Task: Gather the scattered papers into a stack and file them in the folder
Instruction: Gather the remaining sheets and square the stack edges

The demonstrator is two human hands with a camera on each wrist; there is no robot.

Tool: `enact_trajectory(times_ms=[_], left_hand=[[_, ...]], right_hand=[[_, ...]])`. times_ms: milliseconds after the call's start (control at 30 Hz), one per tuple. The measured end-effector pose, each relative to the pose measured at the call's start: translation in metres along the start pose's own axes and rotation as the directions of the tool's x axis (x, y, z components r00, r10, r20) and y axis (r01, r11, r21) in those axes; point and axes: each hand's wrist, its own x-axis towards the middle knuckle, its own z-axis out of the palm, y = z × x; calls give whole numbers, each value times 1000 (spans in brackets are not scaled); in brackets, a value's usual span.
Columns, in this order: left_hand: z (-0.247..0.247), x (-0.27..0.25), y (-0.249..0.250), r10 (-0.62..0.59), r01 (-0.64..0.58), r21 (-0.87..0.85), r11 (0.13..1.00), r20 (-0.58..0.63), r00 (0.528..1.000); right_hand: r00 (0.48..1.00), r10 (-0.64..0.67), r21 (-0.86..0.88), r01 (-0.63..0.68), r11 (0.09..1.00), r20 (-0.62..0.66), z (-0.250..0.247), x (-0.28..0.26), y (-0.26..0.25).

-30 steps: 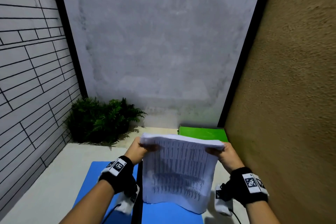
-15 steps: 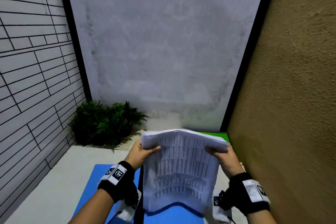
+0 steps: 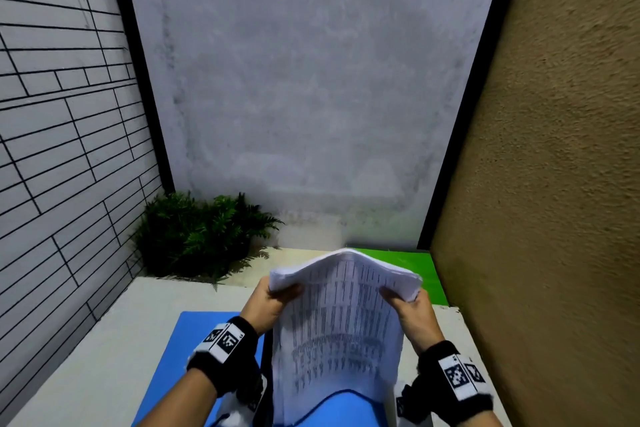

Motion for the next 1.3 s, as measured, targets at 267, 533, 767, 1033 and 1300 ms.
enact_trajectory(times_ms=[267,533,767,1033,1300], left_hand=[[-14,4,-2,-33,37,-70,997,56,998],[-6,7,1,-34,37,-96,995,35,999],[-7,7,-6,-40,44,-97,994,43,998],[-10,9,-17,-68,68,-76,995,12,998],[-10,8,-18,-41,43,-69,997,22,999]], right_hand=[[989,-28,14,26,1000,144,-9,1,-11],[993,-75,-180,91,979,90,-6,12,-25],[773,-523,-855,498,146,361,60,-12,-63],[796,-176,-798,598,77,579,107,-18,-79],[728,14,-729,685,18,685,106,-20,-76]])
